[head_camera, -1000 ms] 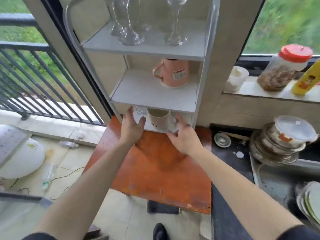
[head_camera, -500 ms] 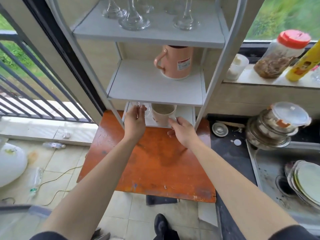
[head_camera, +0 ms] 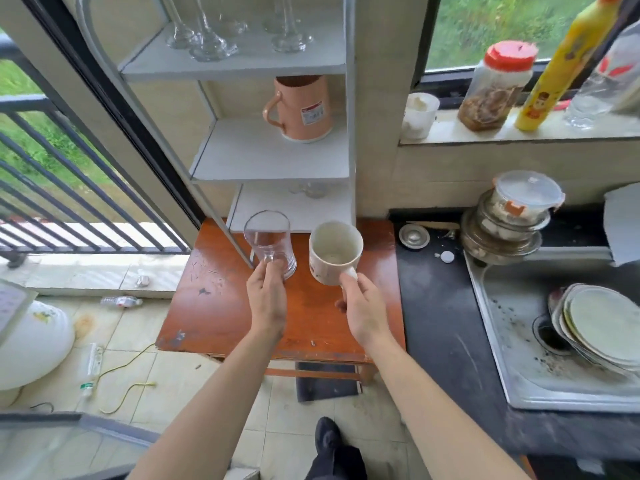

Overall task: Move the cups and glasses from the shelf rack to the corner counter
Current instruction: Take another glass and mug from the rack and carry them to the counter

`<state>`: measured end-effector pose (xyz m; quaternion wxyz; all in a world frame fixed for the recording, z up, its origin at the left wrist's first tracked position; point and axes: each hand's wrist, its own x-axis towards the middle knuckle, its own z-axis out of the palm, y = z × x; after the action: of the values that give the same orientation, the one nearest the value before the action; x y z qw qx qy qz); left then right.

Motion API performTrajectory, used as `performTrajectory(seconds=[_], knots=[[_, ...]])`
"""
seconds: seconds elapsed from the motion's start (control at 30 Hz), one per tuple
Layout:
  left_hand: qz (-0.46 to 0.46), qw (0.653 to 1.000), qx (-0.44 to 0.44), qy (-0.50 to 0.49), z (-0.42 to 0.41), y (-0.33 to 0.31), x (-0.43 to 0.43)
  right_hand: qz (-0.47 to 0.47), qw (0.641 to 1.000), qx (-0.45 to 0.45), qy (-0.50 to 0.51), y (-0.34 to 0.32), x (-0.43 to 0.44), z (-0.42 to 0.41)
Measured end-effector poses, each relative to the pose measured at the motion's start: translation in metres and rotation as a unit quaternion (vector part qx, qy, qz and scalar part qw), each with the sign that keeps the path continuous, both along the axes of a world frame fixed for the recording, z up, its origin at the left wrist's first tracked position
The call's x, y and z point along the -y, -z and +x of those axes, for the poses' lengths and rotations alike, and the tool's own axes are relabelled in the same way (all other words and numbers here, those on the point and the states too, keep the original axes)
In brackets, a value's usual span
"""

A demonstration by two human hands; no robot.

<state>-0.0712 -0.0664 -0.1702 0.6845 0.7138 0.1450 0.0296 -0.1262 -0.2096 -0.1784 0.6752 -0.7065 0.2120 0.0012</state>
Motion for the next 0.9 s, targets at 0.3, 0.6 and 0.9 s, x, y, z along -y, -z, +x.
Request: performTrajectory(seconds=[0.3, 0.6, 0.9], knots=[[-0.025, 0.996, -0.024, 0.081, -0.148, 0.002, 0.13, 0.004, 0.986, 0.015, 0.164, -0.002, 0.122, -0.171], [-0.022, 0.962, -0.076, 0.261, -0.297, -0.026, 0.33, -0.002, 0.909, 0.031, 0.416, -0.003, 0.279, -0.364], [-0.004, 0.86, -0.047, 0.508, -0.427, -0.036, 0.51, -0.025, 0.784, 0.057, 0.618, -0.013, 0.401, -0.522]])
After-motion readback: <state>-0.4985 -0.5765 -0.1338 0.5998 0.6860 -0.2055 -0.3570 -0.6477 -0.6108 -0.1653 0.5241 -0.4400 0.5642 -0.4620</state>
